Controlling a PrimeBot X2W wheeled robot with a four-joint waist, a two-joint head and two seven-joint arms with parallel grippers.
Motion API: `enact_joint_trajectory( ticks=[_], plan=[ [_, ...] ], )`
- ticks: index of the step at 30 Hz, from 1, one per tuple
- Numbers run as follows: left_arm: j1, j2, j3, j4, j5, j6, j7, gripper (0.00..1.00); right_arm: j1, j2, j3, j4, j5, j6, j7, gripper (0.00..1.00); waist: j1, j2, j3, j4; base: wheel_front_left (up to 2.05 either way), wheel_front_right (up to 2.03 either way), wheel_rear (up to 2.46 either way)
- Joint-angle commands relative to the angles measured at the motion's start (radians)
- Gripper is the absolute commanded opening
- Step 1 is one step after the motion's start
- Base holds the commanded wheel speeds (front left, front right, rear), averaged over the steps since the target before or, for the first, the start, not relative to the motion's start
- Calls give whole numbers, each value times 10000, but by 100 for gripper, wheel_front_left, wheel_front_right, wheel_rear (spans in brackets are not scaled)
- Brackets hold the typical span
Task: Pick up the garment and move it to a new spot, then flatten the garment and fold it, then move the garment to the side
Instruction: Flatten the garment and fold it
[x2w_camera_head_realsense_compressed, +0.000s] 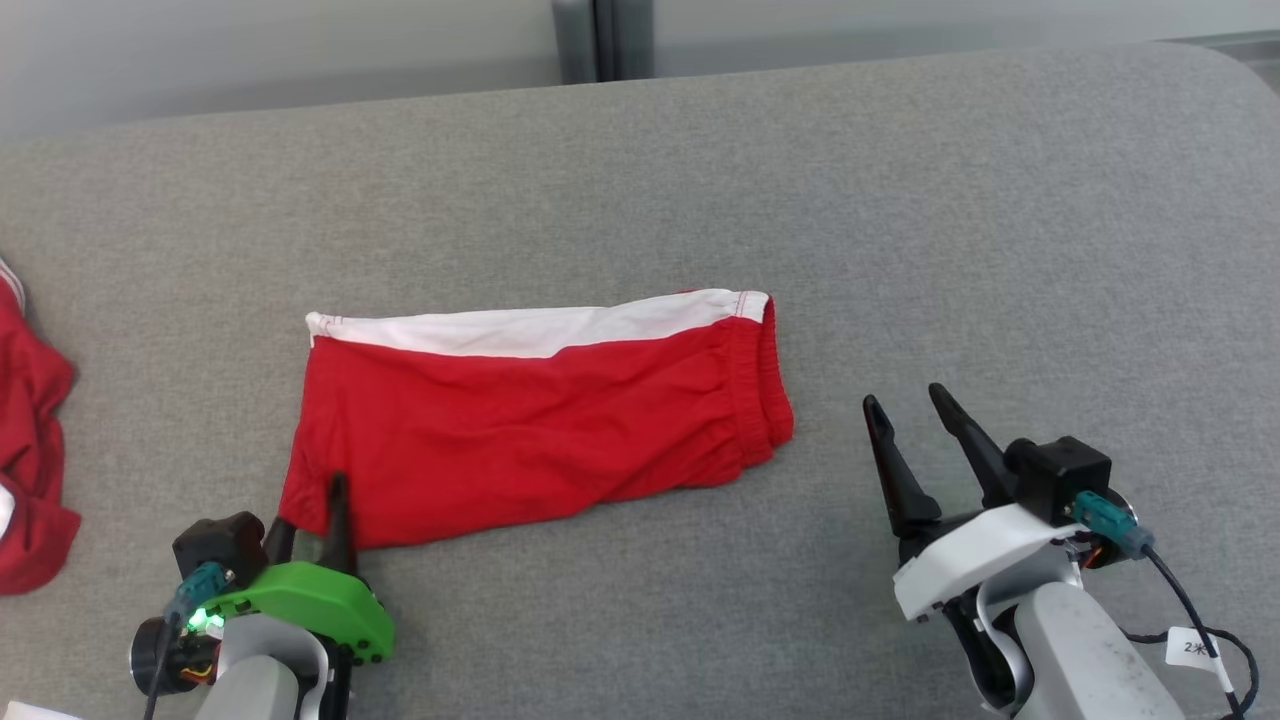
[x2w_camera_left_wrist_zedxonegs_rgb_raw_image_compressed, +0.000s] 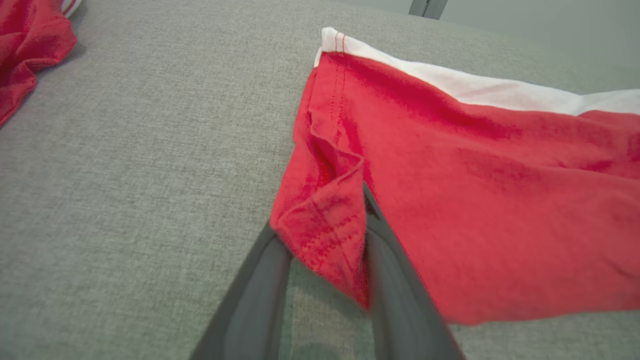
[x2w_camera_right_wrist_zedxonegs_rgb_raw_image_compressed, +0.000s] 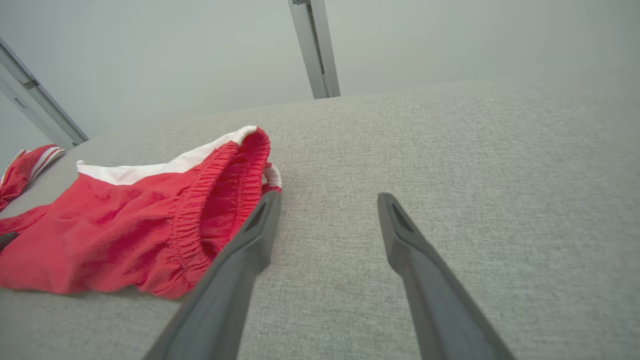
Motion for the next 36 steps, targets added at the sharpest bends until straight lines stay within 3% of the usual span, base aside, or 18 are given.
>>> enact_joint_trajectory(
  ticks=[1,10,19,27,28,29,30,31,36],
  plan=[
    [203,-63,172,-169,242,75,-3,100,35,-29,93,2,-68,-11,-43,100,0,-1,-153,191,0,0,0],
    [479,-589,1059,-1361,1386,-207,-6,100,-978,-33,1162,174,253,-11,-43,100,0,-1,138,651,0,0,0],
    [92,-942,1182,-1389,1957,-577,-6,100,-2084,-37,1211,2459,-165,-11,-32,100,0,-1,576,1340,0,0,0],
    [61,-1038,1252,-1288,2070,-683,-6,100,-2059,-37,1460,3541,1086,-13,-11,100,0,-1,768,1546,0,0,0],
    [67,-1048,1252,-1282,2092,-690,-6,100,-2013,-12,1674,3476,1421,-11,16,83,0,-1,773,1549,0,0,0],
    [83,-1054,1256,-1284,2104,-684,-6,100,-1978,6,1783,3410,1649,-5,16,42,0,-1,771,1545,0,0,0],
    [125,-1061,1262,-1287,2120,-685,-6,100,-1930,3,1818,3358,1889,-5,14,18,0,-1,752,1533,0,0,0],
    [164,-1067,1269,-1290,2126,-688,-6,100,-1878,2,1838,3303,2114,-5,14,0,0,-1,733,1523,0,0,0],
    [275,-1091,1255,-1346,2183,-698,-6,100,-1783,-30,1430,3133,2557,-13,-1,0,0,-1,678,1396,0,0,0]
  ],
)
